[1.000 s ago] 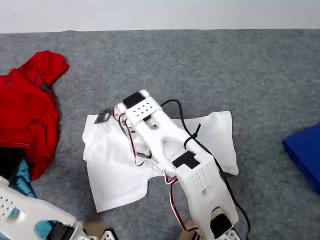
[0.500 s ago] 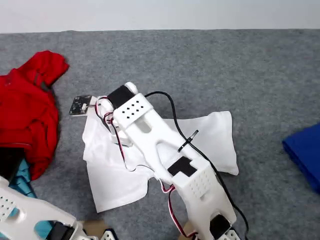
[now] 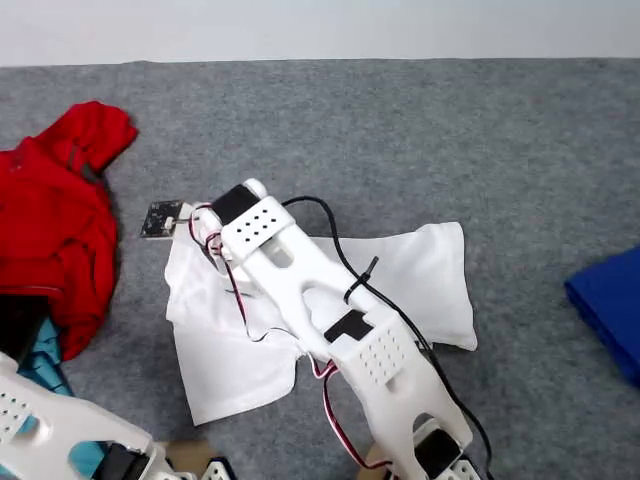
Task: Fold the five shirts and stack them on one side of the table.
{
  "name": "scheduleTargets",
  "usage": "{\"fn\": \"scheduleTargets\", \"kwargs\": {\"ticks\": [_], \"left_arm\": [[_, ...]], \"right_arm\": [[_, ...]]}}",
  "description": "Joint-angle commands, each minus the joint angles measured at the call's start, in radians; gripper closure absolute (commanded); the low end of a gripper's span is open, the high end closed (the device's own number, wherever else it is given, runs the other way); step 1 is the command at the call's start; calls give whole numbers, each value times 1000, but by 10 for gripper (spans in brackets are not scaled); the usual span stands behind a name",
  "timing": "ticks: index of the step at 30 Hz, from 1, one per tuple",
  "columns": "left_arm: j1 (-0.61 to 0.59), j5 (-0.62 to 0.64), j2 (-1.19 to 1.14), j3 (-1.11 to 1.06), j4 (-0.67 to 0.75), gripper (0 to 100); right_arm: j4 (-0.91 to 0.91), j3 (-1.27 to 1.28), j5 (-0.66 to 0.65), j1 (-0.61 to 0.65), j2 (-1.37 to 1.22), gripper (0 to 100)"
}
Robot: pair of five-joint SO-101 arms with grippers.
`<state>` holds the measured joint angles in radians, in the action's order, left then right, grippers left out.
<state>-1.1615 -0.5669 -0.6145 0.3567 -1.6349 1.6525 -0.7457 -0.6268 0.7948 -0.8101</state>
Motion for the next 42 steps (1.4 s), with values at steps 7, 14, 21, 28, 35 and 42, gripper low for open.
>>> {"fn": "scheduleTargets", "kwargs": {"ticks": [7,14,21,28,35,42], "left_arm": [[5,-8,12,8,3,996],[-3,-8,14,8,3,996],[-5,-8,14,8,3,996],[-5,-8,8,8,3,996],[-5,-8,8,8,3,996],[-3,-8,6,8,3,996]], "right_arm": [[140,91,18,41,239,988],[56,420,103,140,483,988],[-245,902,152,213,733,988],[-539,1257,221,321,917,988],[-565,1293,216,338,886,946],[-527,1293,216,363,858,773]]}}
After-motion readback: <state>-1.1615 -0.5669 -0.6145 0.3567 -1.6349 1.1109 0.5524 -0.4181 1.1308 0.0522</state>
